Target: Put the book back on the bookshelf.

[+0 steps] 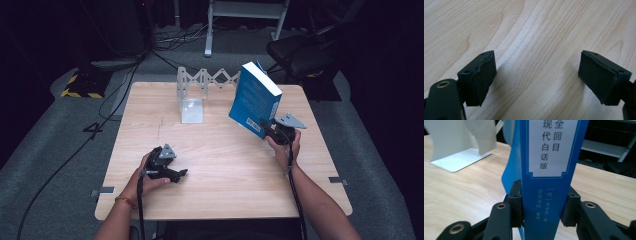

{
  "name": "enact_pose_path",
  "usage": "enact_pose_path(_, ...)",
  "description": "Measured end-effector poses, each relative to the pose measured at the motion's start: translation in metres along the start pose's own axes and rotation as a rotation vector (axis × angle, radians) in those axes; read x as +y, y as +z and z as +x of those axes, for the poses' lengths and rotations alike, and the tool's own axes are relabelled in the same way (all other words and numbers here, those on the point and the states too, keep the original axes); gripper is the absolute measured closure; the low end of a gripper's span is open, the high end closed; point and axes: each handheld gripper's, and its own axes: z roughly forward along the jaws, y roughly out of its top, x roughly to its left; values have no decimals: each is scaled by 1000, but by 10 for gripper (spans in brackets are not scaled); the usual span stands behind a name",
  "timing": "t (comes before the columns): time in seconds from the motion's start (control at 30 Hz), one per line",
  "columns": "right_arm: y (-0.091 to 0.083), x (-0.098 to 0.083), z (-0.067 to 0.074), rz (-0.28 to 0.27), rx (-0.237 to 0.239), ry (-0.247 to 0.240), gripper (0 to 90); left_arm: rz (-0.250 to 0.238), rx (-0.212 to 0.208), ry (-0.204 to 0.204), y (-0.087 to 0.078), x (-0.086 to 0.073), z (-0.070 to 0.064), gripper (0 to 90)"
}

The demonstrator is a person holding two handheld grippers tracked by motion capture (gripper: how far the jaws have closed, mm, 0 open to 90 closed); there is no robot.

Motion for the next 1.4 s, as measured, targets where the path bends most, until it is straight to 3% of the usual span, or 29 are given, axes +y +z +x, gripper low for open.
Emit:
enact_pose_path(0.13,7,2,2,-8,-30,9,611,0,0,-1,0,0,0,153)
enact_pose_path(0.17,9,5,1,-5,-35,38,608,0,0,0,0,0,0,154)
enact_pose_path(0.47,11,7,-1,-11,-21,28,606,-1,-2,11,0,0,1,154)
enact_pose_path(0.8,22,10,8,-83,-90,44,615,-1,-9,12,1,1,1,154)
enact_pose_path(0.93,21,10,11,-72,-100,29,613,0,-12,19,0,0,0,154)
enact_pose_path(1.1,15,3,2,-64,-71,42,593,0,-12,20,0,0,0,154)
enact_pose_path(1.4,0,-8,-4,-28,4,-21,575,0,-11,18,0,0,0,154)
